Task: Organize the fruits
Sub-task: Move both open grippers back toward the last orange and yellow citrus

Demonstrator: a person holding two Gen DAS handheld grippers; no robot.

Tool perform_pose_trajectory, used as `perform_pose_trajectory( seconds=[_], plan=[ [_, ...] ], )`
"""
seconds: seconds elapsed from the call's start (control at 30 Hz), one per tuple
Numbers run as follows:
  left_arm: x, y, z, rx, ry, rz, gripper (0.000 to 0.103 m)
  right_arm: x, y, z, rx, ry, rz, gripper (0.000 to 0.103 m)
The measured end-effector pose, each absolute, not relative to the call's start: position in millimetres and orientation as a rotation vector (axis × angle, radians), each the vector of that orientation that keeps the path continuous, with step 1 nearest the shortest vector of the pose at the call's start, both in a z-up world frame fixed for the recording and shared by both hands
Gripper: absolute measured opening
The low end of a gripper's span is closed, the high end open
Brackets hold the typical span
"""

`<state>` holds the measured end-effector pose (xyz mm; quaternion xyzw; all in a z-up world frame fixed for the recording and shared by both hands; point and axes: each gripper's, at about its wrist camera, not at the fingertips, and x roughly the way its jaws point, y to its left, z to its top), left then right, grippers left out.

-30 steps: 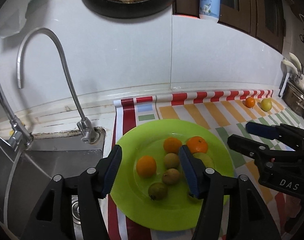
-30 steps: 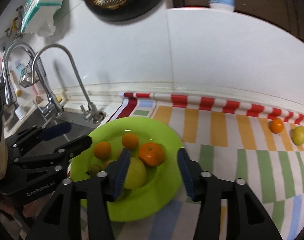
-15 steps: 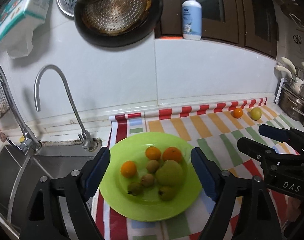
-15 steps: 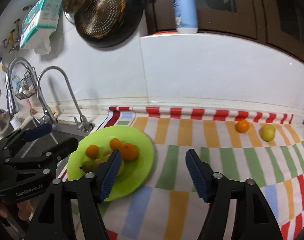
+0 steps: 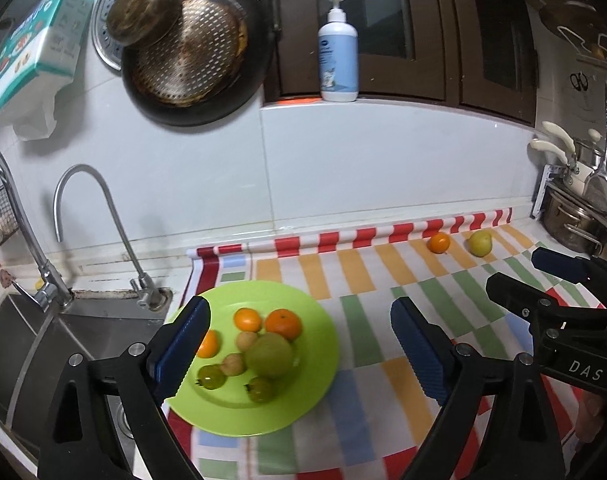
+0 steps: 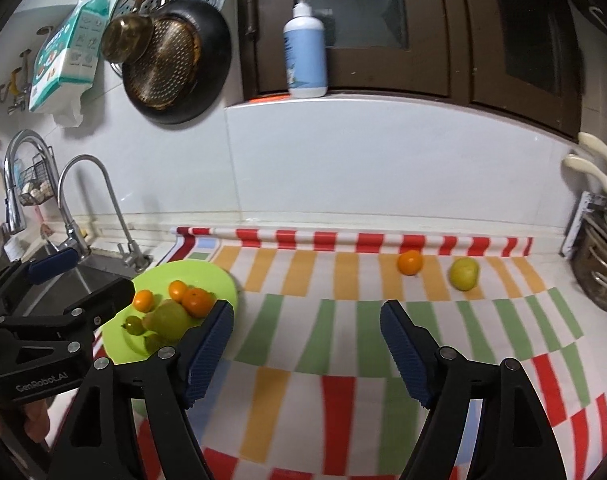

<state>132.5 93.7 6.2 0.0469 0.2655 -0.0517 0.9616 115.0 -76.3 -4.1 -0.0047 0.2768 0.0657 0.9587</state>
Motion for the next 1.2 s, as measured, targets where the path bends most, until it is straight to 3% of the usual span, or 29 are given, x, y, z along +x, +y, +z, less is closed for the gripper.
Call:
perform_pose_trajectory(
  seconds=[0.6,1.2],
  plan=[
    [138.0,5.2,30.4,0.119,0.481,-0.159,0.095,105.3,-162.8,16.4,-0.015,0.511,0.065,0.076],
    [220.3,-64.5,12.5,0.148,0.526,-0.294,0.095,159.7,-225.0,9.9,-0.002,0.522,0.0,0.076]
  ],
)
